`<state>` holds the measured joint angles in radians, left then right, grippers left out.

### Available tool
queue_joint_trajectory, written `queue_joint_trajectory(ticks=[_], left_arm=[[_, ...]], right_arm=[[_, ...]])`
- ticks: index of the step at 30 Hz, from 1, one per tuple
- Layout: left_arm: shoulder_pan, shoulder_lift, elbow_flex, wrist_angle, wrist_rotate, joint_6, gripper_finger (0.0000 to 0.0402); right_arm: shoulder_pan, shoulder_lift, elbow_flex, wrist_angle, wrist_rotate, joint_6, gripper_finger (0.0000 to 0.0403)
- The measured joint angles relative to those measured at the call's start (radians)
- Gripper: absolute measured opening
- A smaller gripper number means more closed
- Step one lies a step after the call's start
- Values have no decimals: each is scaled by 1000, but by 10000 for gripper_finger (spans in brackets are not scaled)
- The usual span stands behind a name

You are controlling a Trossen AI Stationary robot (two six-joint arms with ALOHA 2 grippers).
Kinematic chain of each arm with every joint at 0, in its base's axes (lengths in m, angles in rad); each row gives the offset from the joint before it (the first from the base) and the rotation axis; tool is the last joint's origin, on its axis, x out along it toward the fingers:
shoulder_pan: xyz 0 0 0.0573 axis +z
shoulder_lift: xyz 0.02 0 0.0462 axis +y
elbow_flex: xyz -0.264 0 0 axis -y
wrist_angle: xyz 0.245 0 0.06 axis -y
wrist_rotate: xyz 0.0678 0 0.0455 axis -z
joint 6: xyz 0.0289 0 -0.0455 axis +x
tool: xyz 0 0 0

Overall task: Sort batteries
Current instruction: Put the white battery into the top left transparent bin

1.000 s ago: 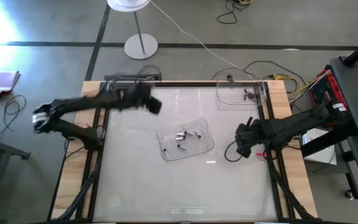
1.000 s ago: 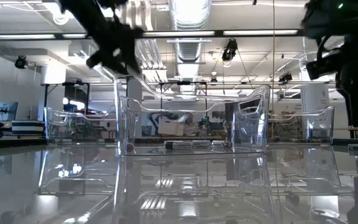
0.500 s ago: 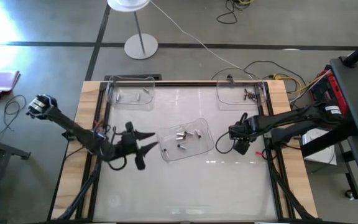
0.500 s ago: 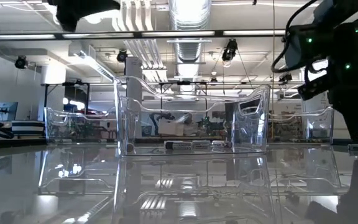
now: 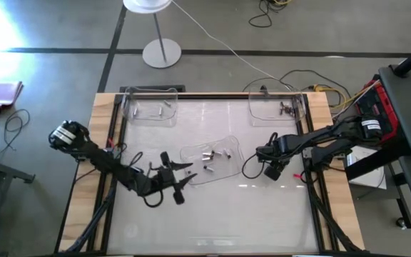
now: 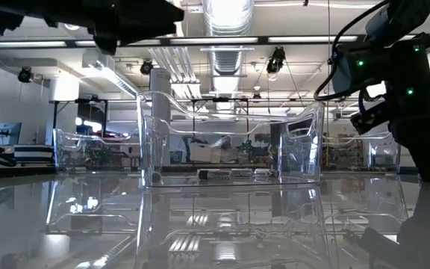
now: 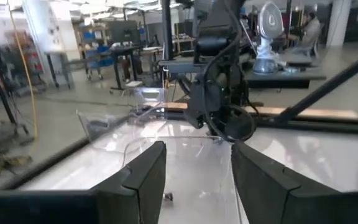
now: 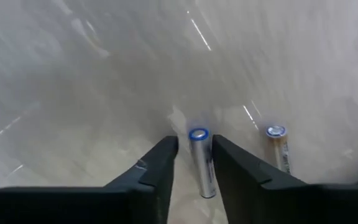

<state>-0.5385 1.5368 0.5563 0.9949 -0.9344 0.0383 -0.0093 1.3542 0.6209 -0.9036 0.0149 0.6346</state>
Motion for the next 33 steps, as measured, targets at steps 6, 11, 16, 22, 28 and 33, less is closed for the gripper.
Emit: queue_joint_trajectory(ticks=[6, 11, 16, 22, 28, 33], left_arm=[[0, 41, 103, 25, 3, 125, 162], [-8, -21, 132, 22, 89, 266, 162], [0, -135, 82, 27, 87, 255, 162], [40, -159, -32, 110, 187, 108, 162], [91, -59, 12, 241, 280, 82, 162], [196, 29, 89, 203, 319, 68, 159]], right_arm=[[0, 42, -1, 19, -16, -11, 53], [3, 39, -2, 20, -17, -61, 20], [26, -67, 30, -40, -2, -69, 21], [75, -265, 145, -68, 39, -87, 21], [74, -401, 284, 11, 180, -235, 21], [74, -419, 317, 321, 97, -417, 21]])
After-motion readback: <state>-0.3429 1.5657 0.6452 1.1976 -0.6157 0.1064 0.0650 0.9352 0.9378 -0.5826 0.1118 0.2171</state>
